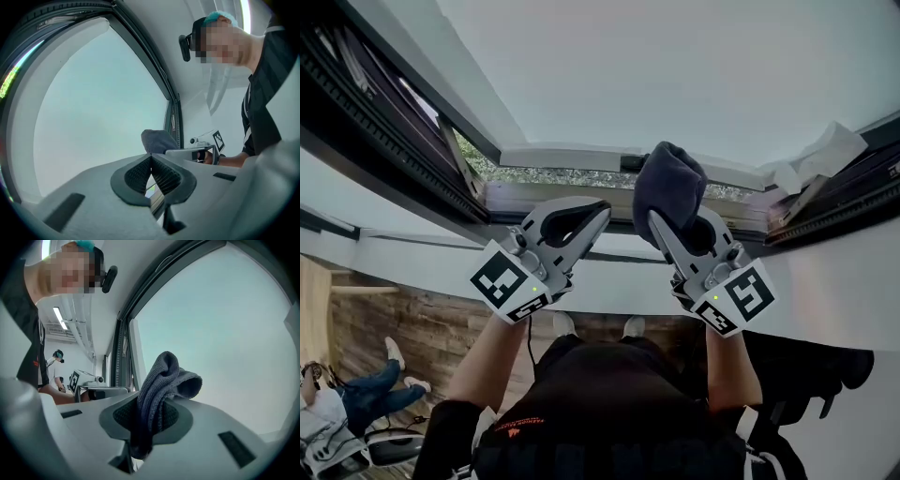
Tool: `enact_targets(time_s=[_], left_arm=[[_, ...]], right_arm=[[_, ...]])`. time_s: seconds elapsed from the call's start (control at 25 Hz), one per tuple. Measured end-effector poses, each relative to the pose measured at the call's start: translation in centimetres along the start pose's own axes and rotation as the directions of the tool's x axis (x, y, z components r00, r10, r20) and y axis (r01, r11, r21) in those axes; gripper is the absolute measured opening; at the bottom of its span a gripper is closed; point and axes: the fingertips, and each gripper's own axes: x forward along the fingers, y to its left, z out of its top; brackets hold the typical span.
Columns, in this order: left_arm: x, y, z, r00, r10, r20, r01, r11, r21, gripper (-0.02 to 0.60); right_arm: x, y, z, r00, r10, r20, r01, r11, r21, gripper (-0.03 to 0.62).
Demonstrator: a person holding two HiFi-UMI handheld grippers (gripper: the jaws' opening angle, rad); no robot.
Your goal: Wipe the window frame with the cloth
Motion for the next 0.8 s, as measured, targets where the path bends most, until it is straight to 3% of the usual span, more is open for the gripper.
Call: enact_targets(time_s=[0.52,0.8], left_arm=[[-3.5,2.9,2.8,0.995,0.097,0.033,-0.099,0.992,0.080,0.018],[-7.8,5.8,5.8,0.975,0.201,0.095,-0.213,0.967,0.140,0.018]], right_arm=[[4.0,2.0,2.6,0.997,0.074,0.036,-0.072,0.996,-0.054,0.058],[8.5,4.4,4.8,0.984,0.157,0.086,-0.148,0.983,-0.108,0.058]])
